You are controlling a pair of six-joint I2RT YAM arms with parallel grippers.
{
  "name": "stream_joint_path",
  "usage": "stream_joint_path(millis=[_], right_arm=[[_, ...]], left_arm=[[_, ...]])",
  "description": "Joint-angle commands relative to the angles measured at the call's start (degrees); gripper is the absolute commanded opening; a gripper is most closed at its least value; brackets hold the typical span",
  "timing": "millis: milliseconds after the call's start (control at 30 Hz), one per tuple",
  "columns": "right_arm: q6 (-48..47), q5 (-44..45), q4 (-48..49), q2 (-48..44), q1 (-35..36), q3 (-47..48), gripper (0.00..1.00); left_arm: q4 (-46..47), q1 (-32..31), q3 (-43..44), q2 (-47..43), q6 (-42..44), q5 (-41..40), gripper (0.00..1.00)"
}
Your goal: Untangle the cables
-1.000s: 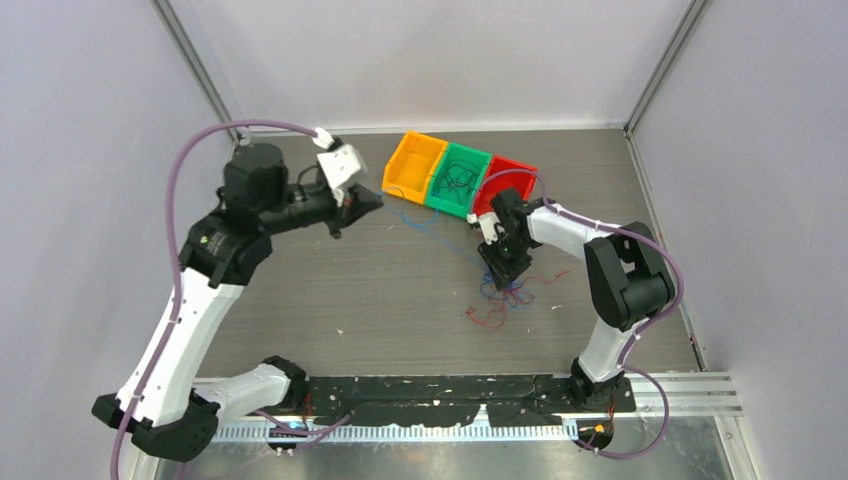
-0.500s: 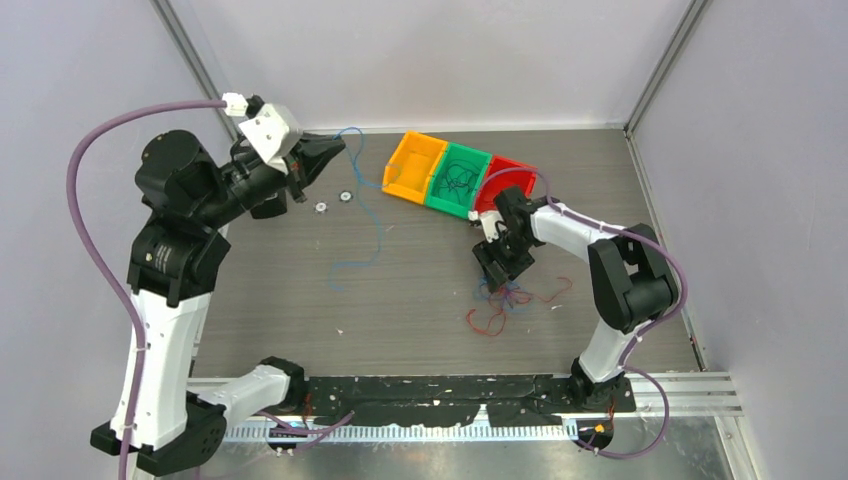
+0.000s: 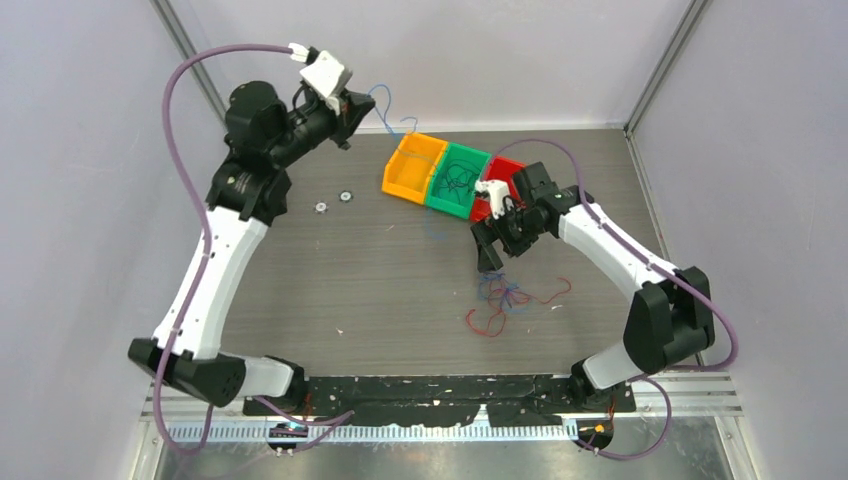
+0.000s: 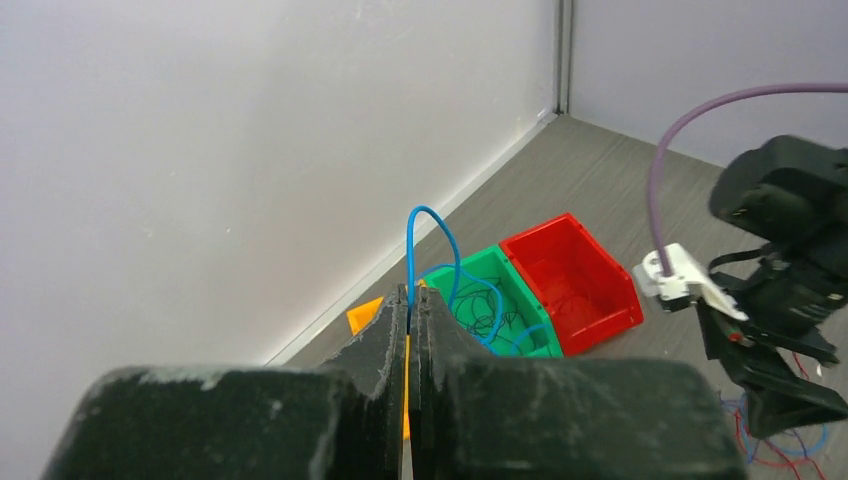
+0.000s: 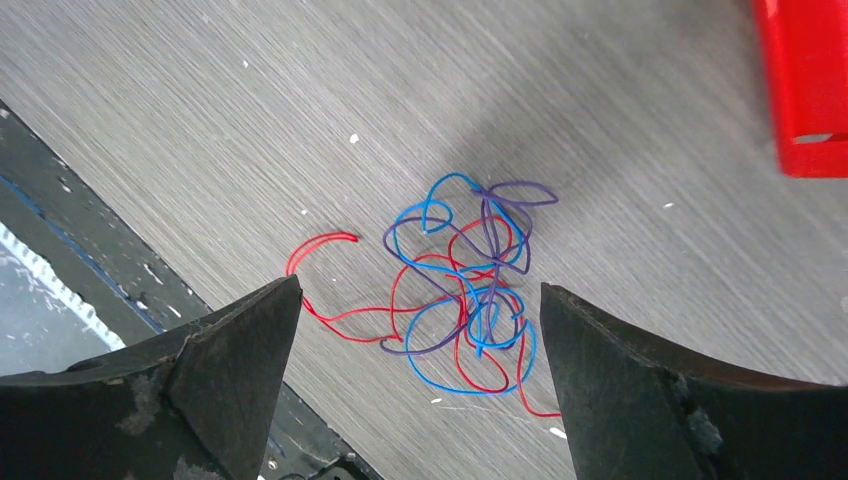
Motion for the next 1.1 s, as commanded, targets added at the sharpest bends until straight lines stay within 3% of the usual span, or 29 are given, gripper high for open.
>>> stream_joint_path(millis=[0, 367, 667, 800, 1067], right_arm=[[0.9, -2.5, -1.0, -4.2, -2.2, 3.4, 0.95], [0.7, -3.5, -1.3, -6.4, -6.9, 3.6, 0.95], [0.0, -5.1, -1.8, -4.3, -8.9, 3.6, 0.95], [-0.6, -5.4, -2.2, -3.5, -10.0, 3.7, 0.95], [-1.1, -6.6, -2.8, -2.7, -10.8, 3.5, 0.95]], left_arm=[[14.5, 0.3, 1.0, 5.2, -3.8, -2.4, 0.0], [22.7, 1.2, 13.0, 25.3, -2.5, -7.8, 0.0], [24.7, 1.3, 10.8, 32.5, 0.2, -6.8, 0.0], [25.3, 1.4, 11.1, 34.8, 3.4, -10.7, 0.0], [23.9, 1.7, 25.3, 40.7, 5.8, -17.9, 0.0]])
